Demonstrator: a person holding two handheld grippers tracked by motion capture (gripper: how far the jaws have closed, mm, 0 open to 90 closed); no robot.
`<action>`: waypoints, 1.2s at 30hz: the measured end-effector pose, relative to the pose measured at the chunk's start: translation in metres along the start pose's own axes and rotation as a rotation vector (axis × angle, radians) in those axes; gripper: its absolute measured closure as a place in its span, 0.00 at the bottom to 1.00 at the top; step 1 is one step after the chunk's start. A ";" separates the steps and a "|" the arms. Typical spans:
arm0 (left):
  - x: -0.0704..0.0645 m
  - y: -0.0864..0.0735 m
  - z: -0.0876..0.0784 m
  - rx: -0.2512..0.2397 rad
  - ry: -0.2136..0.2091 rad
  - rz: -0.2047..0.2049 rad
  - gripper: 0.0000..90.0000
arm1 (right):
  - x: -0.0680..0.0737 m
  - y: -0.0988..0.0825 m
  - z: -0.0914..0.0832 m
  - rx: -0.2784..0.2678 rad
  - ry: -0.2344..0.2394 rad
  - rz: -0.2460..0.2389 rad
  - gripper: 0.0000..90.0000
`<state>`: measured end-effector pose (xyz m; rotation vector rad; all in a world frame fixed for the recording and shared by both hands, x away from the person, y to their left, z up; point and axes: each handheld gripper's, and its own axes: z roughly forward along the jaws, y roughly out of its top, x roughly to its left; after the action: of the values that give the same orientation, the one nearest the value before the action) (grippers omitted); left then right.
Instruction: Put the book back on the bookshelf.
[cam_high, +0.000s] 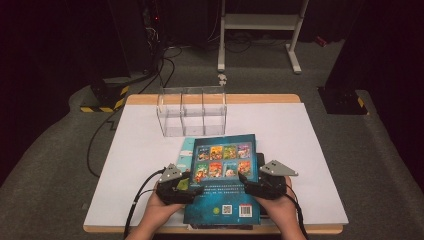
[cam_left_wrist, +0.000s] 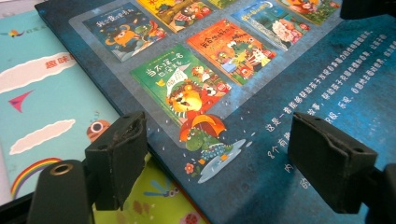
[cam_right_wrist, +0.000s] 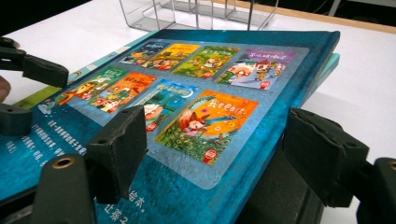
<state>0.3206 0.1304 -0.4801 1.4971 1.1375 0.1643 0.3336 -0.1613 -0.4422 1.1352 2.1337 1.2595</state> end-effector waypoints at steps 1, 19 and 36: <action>-0.002 -0.001 0.001 -0.002 0.002 -0.002 0.22 | -0.001 -0.001 0.000 0.001 0.001 0.008 0.23; -0.004 -0.002 0.002 -0.003 -0.004 -0.002 0.25 | -0.011 -0.004 0.001 0.034 0.035 0.075 0.19; -0.006 0.004 0.008 0.003 0.011 0.005 0.28 | 0.000 -0.007 -0.008 0.053 0.001 0.053 0.19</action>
<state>0.3249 0.1219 -0.4767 1.5031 1.1438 0.1749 0.3251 -0.1676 -0.4444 1.2212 2.1631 1.2330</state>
